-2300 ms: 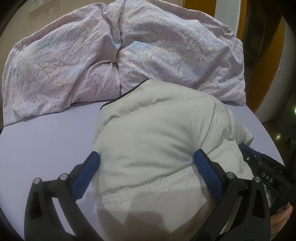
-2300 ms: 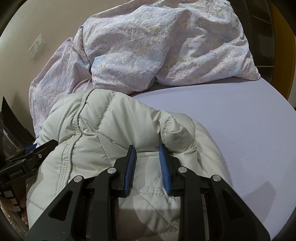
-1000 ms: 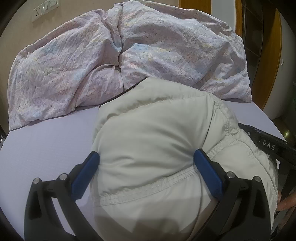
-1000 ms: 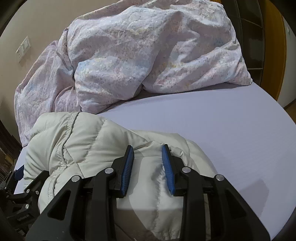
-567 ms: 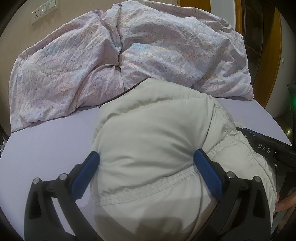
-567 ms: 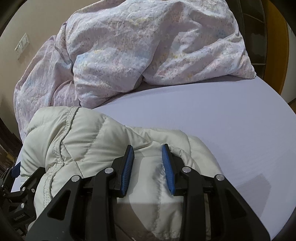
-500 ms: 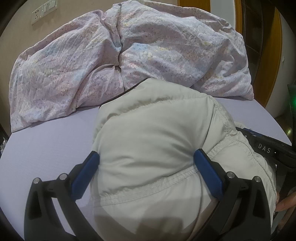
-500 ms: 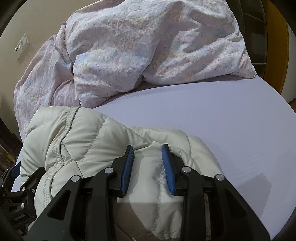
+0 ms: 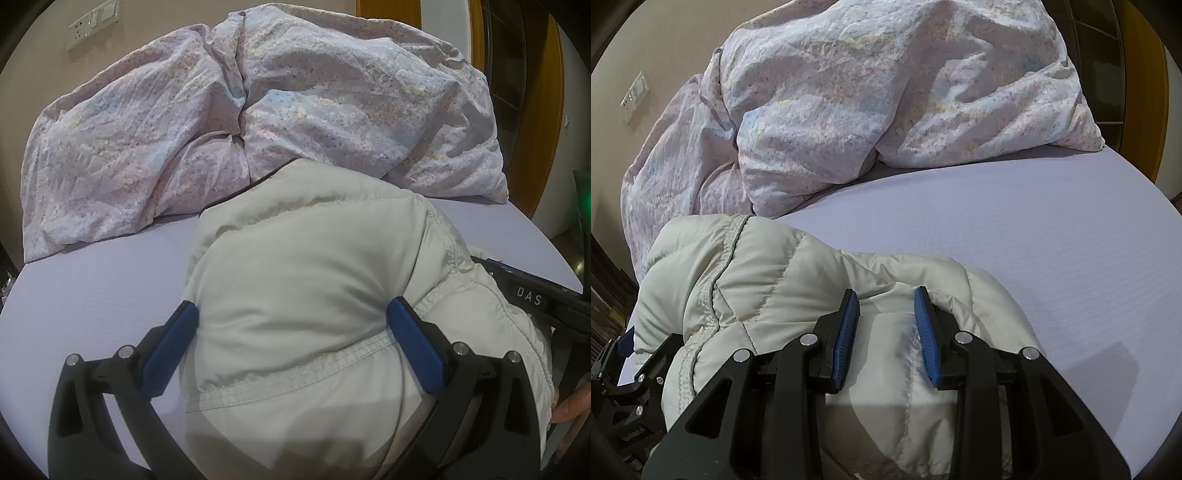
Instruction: Fold large clothes
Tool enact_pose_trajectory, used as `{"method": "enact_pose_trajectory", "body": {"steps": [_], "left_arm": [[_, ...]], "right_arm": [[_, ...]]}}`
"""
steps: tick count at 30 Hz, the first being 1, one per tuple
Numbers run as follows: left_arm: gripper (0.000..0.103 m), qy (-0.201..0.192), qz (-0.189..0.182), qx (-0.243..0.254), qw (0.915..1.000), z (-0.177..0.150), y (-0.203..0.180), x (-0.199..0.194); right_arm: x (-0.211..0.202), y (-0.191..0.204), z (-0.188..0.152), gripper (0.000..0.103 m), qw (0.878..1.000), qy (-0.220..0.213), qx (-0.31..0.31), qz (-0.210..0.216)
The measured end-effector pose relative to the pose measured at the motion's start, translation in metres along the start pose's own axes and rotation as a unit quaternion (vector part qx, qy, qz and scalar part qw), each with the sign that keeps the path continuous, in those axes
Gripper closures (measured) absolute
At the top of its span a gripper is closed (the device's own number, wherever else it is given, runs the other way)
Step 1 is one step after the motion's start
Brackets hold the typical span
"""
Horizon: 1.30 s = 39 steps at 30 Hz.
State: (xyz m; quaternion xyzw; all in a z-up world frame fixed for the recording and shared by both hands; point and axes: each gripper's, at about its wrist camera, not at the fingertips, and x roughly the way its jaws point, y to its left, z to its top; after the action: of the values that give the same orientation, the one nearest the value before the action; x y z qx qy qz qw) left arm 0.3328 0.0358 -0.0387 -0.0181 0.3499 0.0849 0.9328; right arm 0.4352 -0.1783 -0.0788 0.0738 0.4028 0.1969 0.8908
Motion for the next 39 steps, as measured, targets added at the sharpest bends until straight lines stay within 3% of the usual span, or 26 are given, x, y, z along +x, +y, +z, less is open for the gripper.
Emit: {"method": "enact_pose_trajectory", "body": {"steps": [9, 16, 39], "left_arm": [[0.002, -0.001, -0.002, 0.003, 1.0, -0.001, 0.001, -0.001], [0.002, -0.001, -0.003, 0.003, 1.0, -0.002, 0.001, -0.001], [0.002, -0.005, -0.004, 0.0, 1.0, -0.002, 0.001, -0.003]], "right_arm": [[-0.04, -0.005, -0.015, 0.068, 1.0, -0.02, -0.006, 0.009], [-0.026, 0.007, -0.024, 0.068, 0.998, -0.032, -0.049, -0.037], [-0.024, 0.006, -0.028, 0.067, 0.998, -0.044, -0.045, -0.031]]}}
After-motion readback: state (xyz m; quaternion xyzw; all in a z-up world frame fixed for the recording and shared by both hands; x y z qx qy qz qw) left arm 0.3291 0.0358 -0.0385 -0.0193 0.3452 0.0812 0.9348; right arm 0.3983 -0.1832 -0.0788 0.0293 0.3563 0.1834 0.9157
